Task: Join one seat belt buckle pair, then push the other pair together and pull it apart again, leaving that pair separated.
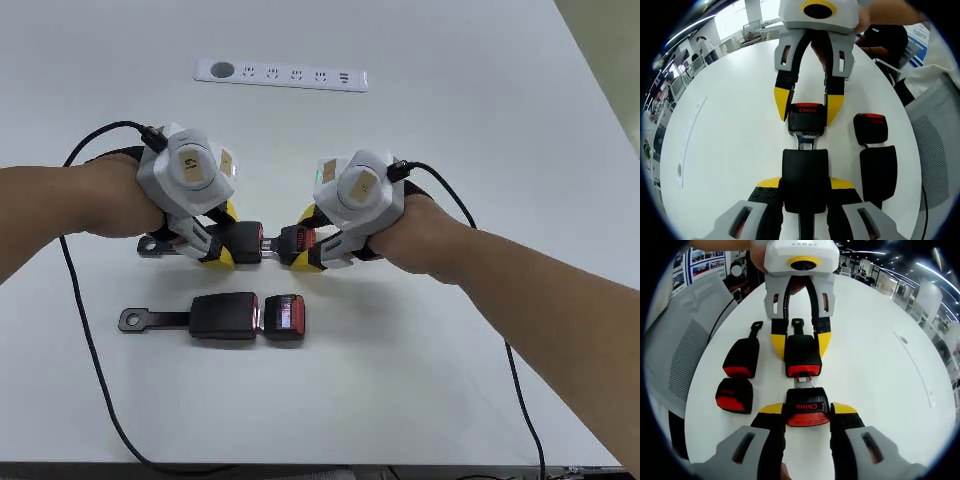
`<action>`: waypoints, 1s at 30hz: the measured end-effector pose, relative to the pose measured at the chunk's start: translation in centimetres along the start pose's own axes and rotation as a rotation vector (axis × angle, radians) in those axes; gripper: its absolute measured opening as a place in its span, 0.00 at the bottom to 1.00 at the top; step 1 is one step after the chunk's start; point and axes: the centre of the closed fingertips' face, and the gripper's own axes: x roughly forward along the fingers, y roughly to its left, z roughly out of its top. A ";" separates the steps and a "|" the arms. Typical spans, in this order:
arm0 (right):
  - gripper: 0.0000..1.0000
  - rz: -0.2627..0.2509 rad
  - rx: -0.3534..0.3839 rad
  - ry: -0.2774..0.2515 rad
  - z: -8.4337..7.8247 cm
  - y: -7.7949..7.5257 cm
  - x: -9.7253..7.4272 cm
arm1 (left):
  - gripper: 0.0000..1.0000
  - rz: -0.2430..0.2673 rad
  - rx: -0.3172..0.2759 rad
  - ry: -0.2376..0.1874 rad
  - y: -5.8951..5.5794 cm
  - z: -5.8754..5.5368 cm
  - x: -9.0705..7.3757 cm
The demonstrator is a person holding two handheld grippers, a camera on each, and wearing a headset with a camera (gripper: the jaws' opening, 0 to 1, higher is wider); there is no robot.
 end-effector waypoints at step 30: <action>0.34 -0.029 0.065 0.082 -10.2 -0.6 -7.4 | 0.34 -0.004 0.010 0.000 0.0 0.1 0.0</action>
